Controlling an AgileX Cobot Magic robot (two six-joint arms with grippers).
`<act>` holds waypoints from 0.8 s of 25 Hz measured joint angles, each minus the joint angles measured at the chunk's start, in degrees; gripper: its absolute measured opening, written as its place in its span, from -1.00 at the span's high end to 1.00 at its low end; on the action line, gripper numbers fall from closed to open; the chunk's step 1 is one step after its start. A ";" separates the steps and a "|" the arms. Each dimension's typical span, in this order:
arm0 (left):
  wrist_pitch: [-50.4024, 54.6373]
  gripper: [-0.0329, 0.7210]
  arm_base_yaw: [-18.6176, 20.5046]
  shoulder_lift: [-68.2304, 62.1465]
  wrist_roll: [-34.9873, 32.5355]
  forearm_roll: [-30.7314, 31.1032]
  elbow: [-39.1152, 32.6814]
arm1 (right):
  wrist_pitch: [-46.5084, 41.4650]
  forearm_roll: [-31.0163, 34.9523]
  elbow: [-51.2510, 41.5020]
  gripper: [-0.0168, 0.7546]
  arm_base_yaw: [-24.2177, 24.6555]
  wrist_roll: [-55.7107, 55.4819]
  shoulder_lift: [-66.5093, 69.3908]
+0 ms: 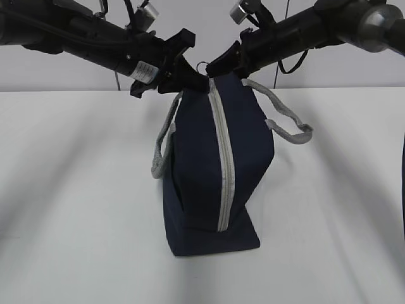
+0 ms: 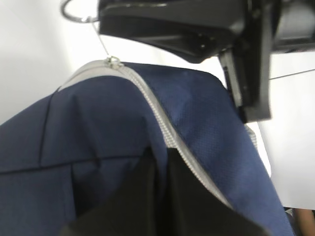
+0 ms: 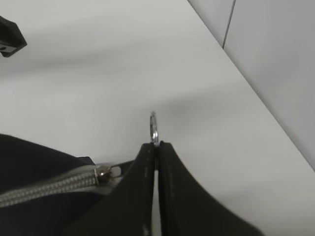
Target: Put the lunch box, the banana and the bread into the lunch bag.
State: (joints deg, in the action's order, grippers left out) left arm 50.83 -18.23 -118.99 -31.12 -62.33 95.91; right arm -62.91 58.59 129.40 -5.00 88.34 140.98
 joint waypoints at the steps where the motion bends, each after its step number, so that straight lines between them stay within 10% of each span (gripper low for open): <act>1: 0.16 0.89 0.00 0.00 -0.22 -0.06 0.00 | 0.00 0.20 0.00 1.00 0.00 -0.15 0.26; 20: 0.93 0.89 0.01 3.81 -7.60 -1.57 -0.06 | -1.36 -5.94 0.19 1.00 0.00 -4.92 0.53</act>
State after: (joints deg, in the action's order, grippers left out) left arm 51.76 -18.21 -115.17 -38.72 -63.89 95.85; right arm -64.27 52.65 129.59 -5.00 83.42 141.51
